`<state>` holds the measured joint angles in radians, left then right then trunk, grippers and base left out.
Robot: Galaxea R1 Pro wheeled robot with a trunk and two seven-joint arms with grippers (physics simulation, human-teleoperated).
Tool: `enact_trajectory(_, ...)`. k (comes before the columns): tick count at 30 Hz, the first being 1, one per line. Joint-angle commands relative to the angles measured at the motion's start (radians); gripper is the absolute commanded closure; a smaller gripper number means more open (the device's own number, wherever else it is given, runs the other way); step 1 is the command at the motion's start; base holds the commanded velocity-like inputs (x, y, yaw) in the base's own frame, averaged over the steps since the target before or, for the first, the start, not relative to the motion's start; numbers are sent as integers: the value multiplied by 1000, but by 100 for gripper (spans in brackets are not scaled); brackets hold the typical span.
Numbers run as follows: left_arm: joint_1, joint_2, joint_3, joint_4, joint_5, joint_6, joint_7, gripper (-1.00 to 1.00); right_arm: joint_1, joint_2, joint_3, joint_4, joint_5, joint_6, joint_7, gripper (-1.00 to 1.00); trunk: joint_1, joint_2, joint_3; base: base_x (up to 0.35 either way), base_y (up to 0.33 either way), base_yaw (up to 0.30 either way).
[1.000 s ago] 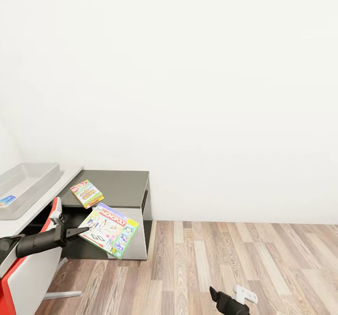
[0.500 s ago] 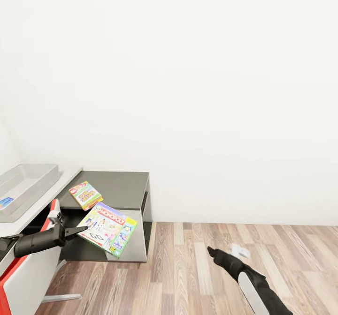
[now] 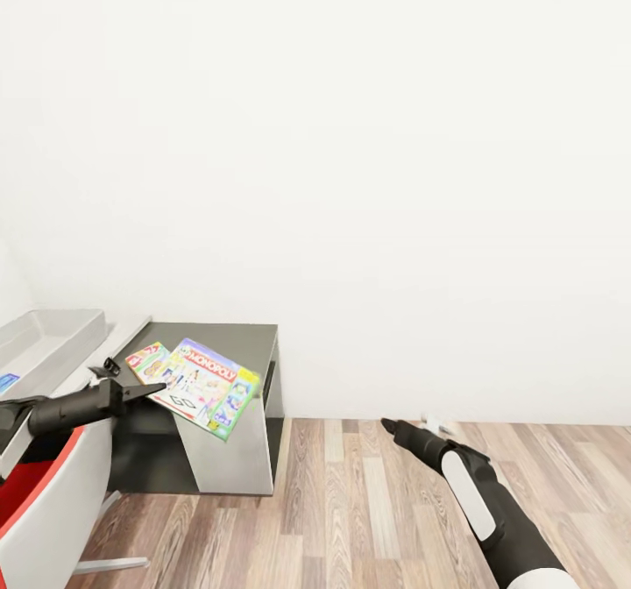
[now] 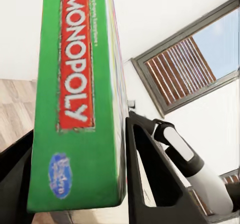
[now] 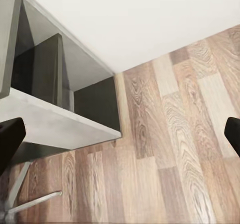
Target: Put all the toys in the child's room - the three board games (two on the bed and one on the table), the two jigsaw puzzles on the table, and the tennis ball on the table - inside the toy box on the table in the child's room.
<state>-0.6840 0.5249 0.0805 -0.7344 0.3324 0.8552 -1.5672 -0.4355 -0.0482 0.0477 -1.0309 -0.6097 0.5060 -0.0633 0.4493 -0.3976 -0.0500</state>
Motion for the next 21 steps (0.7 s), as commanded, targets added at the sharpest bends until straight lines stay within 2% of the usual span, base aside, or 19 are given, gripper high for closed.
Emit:
enact_trajectory(1, -2, 0, 8, -2, -1, 20, -4, 100, -1, 0, 3, -5, -8, 6, -6, -100, 1, -2, -2, 0, 0, 0)
enact_trajectory(11, -5, 1, 42, -6, -2, 38, -4, 100, 0, 1, 3, -40, -8, 10, -8, -100, 1, -2, -2, 0, 0, 7)
enact_trajectory(15, -5, 1, 69, -6, -3, 37, -4, 100, 0, 2, 3, -44, -8, 8, -9, -100, 1, -2, -2, 51, 0, 199)
enact_trajectory(21, -5, 1, 78, -5, -4, 35, -4, 100, 1, 2, 4, -45, -8, 6, -9, -100, 1, -2, -1, 251, 0, 276)
